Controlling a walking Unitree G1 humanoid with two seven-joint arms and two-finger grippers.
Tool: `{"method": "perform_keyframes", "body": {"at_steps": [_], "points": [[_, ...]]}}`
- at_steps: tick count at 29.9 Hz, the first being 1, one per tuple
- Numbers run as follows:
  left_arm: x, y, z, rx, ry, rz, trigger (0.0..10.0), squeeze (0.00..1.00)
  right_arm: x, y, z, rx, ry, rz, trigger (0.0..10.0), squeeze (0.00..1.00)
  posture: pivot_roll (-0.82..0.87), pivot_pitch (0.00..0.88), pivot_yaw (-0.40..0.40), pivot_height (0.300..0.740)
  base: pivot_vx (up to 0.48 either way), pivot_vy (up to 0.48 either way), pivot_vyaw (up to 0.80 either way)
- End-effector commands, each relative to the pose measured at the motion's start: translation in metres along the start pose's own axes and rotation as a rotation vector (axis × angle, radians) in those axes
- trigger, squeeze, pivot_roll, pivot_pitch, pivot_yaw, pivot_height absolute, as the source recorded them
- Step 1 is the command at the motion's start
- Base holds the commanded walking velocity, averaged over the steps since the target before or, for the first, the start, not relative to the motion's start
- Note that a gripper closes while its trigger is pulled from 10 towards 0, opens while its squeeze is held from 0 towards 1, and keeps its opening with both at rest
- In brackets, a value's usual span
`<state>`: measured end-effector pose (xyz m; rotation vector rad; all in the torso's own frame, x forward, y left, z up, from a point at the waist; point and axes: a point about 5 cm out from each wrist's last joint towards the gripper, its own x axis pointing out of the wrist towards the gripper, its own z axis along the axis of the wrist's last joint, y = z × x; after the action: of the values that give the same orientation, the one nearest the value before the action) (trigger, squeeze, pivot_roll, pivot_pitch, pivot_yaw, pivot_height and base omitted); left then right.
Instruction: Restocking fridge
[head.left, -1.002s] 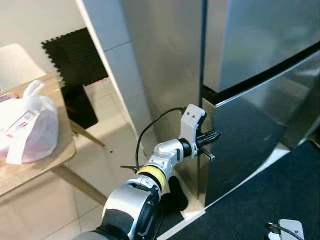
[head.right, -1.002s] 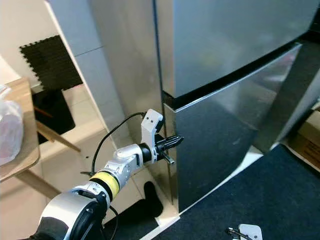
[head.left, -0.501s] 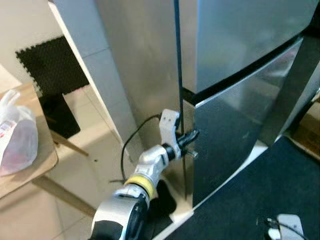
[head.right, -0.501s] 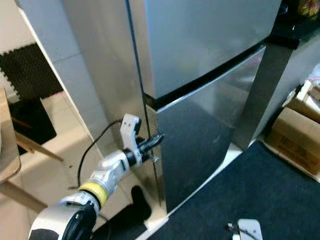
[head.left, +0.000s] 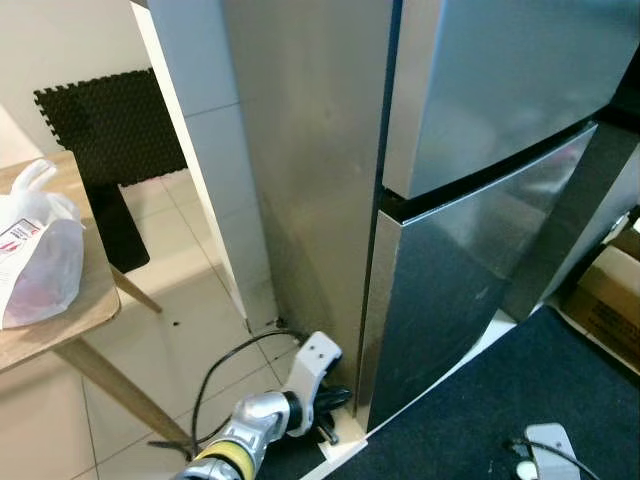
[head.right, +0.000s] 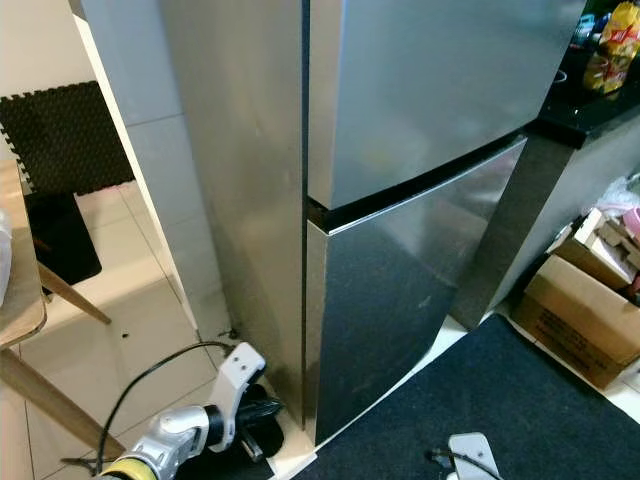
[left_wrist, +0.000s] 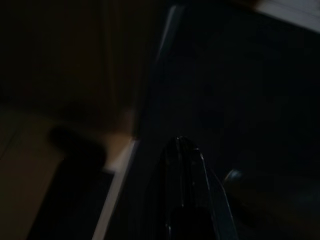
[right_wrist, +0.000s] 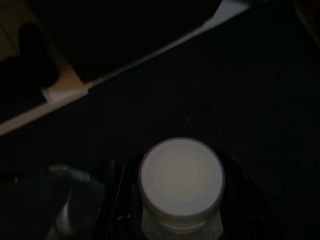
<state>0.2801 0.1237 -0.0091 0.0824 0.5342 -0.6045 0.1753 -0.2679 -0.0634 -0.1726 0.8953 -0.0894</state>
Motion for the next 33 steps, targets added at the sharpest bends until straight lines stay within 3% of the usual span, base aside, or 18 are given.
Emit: {"method": "perform_keyframes", "body": {"at_steps": [1, 2, 9, 13, 22, 33], "points": [[-0.014, 0.021, -0.017, -0.076, 0.036, 0.199, 10.0, 0.00, 0.001, 0.003, 0.000, 0.015, 0.006, -0.004, 10.0, 0.00, -0.12, 0.043, 0.009, 0.726, 0.000, 0.000, 0.00], [-0.019, 0.026, -0.024, -0.106, 0.046, 0.263, 10.0, 0.00, 0.002, 0.006, 0.000, 0.025, 0.005, -0.009, 10.0, 0.00, -0.12, 0.048, 0.017, 0.726, 0.000, 0.000, 0.00], [-0.028, 0.023, -0.049, -0.131, 0.132, 0.377, 10.0, 0.00, 0.002, 0.024, -0.009, 0.080, 0.032, -0.004, 10.0, 0.00, -0.11, 0.037, 0.061, 0.726, 0.000, 0.000, 0.00], [-0.023, 0.020, -0.043, -0.139, 0.098, 0.376, 10.0, 0.00, 0.002, 0.034, -0.011, 0.107, 0.029, 0.012, 10.0, 0.00, -0.11, 0.024, 0.080, 0.726, 0.000, 0.000, -0.60], [-0.018, 0.024, -0.023, -0.119, -0.003, 0.432, 10.0, 0.00, 0.001, 0.039, -0.016, 0.102, 0.027, 0.013, 10.0, 0.00, -0.11, 0.007, 0.092, 0.726, 0.000, 0.000, -0.80], [-0.021, 0.024, -0.027, -0.122, -0.008, 0.459, 10.0, 0.00, 0.001, 0.039, -0.013, 0.059, 0.004, 0.042, 10.0, 0.00, -0.10, 0.014, 0.097, 0.726, 0.000, 0.000, -0.69]]}}
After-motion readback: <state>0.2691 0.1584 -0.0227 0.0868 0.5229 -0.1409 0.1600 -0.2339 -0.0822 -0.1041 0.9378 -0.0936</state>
